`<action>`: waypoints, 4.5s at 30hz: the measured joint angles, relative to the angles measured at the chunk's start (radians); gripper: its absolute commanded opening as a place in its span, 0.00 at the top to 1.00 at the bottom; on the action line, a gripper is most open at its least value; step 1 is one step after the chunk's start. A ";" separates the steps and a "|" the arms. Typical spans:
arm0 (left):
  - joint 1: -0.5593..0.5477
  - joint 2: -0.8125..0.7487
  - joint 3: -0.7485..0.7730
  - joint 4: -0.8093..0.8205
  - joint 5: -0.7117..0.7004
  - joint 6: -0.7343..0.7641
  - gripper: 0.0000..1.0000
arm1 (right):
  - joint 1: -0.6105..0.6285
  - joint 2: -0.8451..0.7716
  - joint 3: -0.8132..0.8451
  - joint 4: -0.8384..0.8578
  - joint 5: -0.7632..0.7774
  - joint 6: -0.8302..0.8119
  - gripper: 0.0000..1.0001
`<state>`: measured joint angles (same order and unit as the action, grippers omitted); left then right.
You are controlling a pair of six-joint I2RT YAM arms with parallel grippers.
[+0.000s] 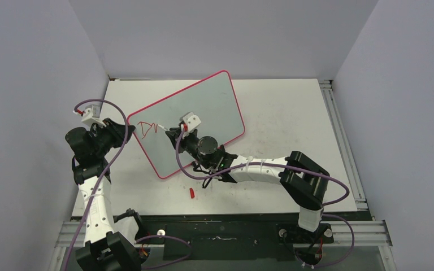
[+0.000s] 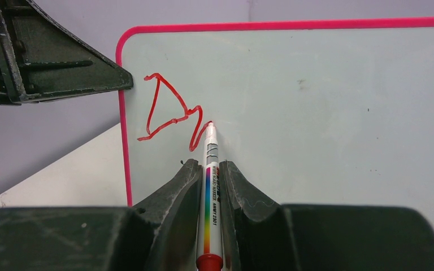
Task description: Write a sentence on the whiteboard
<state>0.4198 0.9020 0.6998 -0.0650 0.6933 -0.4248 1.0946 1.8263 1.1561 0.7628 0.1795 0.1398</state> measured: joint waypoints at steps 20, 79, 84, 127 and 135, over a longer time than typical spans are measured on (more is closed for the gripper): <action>0.000 0.000 0.000 0.002 0.011 -0.001 0.82 | 0.019 -0.084 -0.027 -0.016 0.001 -0.025 0.95; 0.000 0.006 0.000 0.002 -0.003 0.000 0.82 | -0.010 -0.017 -0.029 -0.007 0.035 0.030 0.95; 0.000 0.006 0.000 0.002 -0.005 0.000 0.82 | -0.010 -0.017 -0.029 -0.005 0.045 0.030 0.95; 0.000 0.005 0.000 0.002 0.000 0.002 0.82 | -0.020 -0.012 0.004 0.003 0.036 0.010 0.95; 0.000 0.005 0.000 0.002 0.000 0.002 0.82 | -0.016 -0.012 0.005 -0.001 0.031 0.010 0.95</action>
<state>0.4198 0.9073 0.6998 -0.0631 0.6933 -0.4229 1.0782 1.8141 1.1614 0.7620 0.2104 0.1497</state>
